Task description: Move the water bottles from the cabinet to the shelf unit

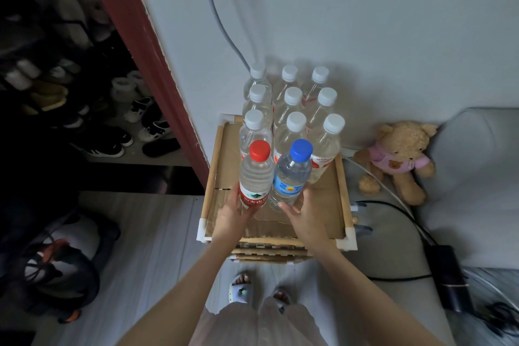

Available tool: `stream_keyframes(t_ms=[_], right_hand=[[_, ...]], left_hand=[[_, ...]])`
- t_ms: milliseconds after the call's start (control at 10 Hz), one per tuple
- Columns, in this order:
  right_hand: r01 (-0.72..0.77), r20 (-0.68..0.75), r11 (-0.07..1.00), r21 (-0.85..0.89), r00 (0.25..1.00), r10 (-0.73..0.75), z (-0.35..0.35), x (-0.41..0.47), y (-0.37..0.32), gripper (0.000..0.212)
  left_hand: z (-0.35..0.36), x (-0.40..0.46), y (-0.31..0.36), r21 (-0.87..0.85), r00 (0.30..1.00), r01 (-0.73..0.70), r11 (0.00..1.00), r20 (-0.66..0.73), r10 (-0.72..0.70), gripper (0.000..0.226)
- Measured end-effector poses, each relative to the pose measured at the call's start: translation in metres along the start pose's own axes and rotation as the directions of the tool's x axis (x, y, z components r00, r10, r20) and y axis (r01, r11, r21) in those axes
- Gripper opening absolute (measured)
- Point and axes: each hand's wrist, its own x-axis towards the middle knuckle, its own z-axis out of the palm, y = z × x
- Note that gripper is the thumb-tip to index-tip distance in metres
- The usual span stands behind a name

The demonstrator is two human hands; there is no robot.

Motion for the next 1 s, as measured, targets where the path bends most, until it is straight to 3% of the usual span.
stream_keyframes(t_ms=[300, 700, 800, 900, 1000], right_hand=[[0.015, -0.013, 1.0, -0.011, 1.0, -0.015, 0.0, 0.004, 0.001, 0.062], [-0.069, 0.022, 0.993, 0.101, 0.997, 0.067, -0.002, 0.004, -0.006, 0.069], [-0.071, 0.041, 0.994, 0.085, 0.997, 0.067, -0.004, 0.005, 0.0, 0.078], [-0.086, 0.057, 0.996, 0.024, 0.995, 0.085, -0.008, 0.0, -0.002, 0.09], [-0.089, -0.043, 0.996, -0.02, 0.995, 0.089, -0.018, -0.005, -0.011, 0.084]], left_hand=[[0.004, 0.001, 0.004, -0.119, 0.995, 0.052, 0.992, -0.082, -0.062, 0.058], [0.002, 0.002, -0.004, -0.087, 0.999, 0.046, 0.995, 0.02, -0.044, 0.064], [-0.003, -0.002, -0.006, 0.043, 0.995, 0.004, 0.999, 0.099, -0.008, 0.071], [-0.014, -0.005, -0.011, 0.283, 0.991, -0.105, 0.953, 0.11, 0.077, 0.077], [-0.023, -0.005, -0.029, 0.554, 0.97, -0.24, 0.797, 0.158, 0.183, 0.078]])
